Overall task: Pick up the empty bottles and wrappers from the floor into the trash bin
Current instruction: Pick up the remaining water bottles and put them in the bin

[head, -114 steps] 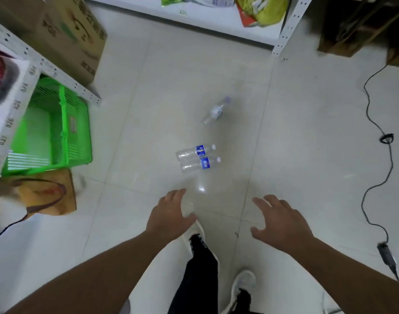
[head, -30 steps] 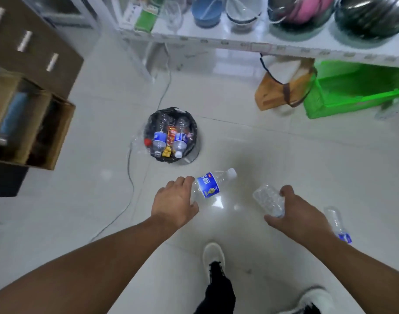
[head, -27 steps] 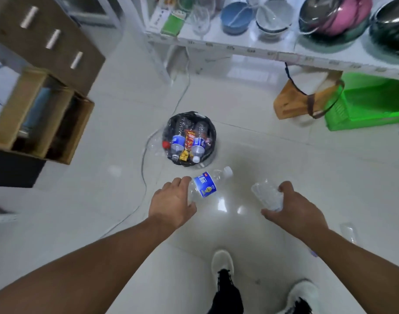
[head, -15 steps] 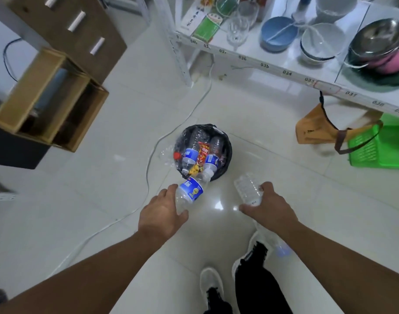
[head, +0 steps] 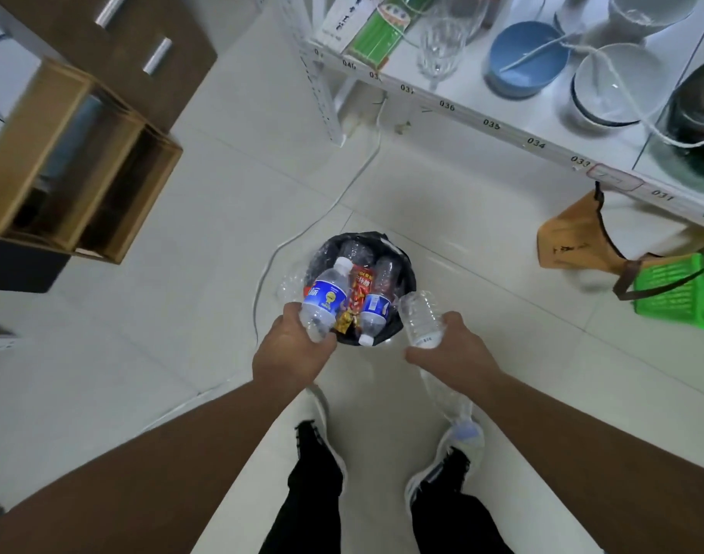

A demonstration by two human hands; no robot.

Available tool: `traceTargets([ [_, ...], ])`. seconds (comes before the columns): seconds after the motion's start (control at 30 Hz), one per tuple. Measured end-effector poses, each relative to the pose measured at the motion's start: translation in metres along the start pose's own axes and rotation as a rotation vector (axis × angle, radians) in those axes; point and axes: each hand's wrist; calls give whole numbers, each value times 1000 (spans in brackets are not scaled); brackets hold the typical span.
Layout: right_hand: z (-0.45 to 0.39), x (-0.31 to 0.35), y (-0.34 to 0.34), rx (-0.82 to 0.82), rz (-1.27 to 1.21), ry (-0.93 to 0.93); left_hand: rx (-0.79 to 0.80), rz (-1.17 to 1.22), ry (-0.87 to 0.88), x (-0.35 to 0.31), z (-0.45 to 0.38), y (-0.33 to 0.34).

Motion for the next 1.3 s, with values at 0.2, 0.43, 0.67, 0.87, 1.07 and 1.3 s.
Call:
traceTargets([
  [0.2, -60, 54, 29, -57, -91, 24, 20, 101, 16, 9, -91, 11],
  [0.43, -163, 98, 104, -164, -97, 183, 177, -112, 211, 42, -184, 64],
  [0.67, -157, 103, 126, -273, 109, 236, 179, -326, 212, 46, -175, 76],
  [0.87, -139, 91, 100, -228, 24, 195, 162, -273, 285, 40, -175, 42],
  [1.07, -102, 53, 59, -218, 31, 168, 251, -257, 429, 15, -161, 16],
  [1.3, -41, -43, 17, -238, -73, 285, 423, -349, 630, -37, -111, 36],
])
Point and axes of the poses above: each hand's wrist, its own z-axis away from the middle knuckle, its own y-axis out of the palm, x = y × z, and after that the axes turned 10 degrees about z, right-handed
